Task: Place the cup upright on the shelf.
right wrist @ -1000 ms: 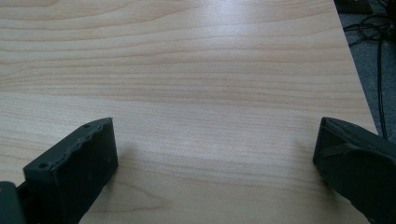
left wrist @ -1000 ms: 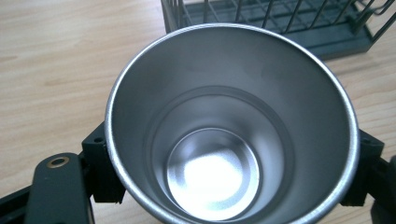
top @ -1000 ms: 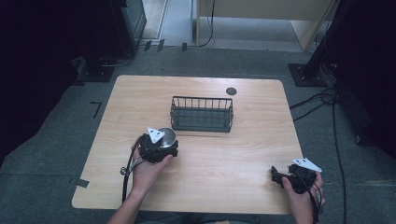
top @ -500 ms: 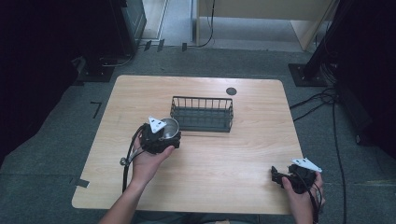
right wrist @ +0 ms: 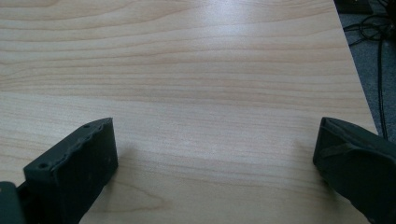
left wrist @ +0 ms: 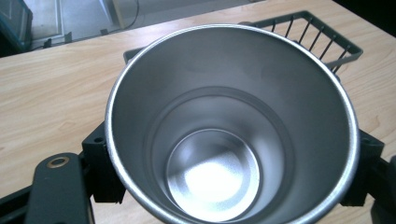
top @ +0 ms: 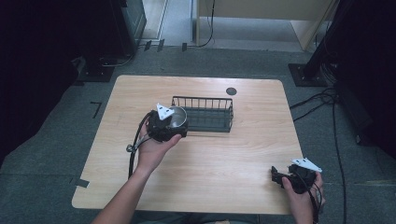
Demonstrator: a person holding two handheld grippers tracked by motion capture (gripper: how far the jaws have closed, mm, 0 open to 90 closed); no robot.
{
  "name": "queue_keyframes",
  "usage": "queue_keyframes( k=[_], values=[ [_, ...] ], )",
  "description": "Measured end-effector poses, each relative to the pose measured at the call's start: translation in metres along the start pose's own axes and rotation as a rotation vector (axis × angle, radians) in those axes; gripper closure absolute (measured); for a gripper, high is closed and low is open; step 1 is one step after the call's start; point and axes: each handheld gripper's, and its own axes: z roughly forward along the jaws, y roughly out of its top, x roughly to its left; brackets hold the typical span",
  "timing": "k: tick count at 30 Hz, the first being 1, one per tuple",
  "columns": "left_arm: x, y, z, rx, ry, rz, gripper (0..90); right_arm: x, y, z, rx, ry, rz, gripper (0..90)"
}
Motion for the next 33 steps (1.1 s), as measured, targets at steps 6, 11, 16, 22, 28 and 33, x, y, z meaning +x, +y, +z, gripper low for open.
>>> queue_keyframes(
  k=[6,11,16,22,28,33],
  values=[
    [0.003,0.01,0.006,-0.038,-0.004,-0.012,19.2,0.0,0.0,0.0,0.0,0.0,0.0,0.0],
    [0.004,0.02,0.007,-0.071,0.001,-0.008,19.2,0.0,0.0,0.0,0.0,0.0,0.0,0.0],
    [0.007,0.03,0.011,-0.112,0.009,-0.016,19.2,0.0,0.0,0.0,0.0,0.0,0.0,0.0],
    [0.009,0.038,0.023,-0.138,0.026,-0.018,19.2,0.0,0.0,0.0,0.0,0.0,0.0,0.0],
    [0.008,0.041,0.043,-0.151,0.039,-0.011,19.2,0.0,0.0,0.0,0.0,0.001,0.0,0.0],
    [0.008,0.039,0.059,-0.162,0.064,-0.018,19.2,0.0,0.0,0.0,0.0,0.001,0.002,0.0]
  ],
)
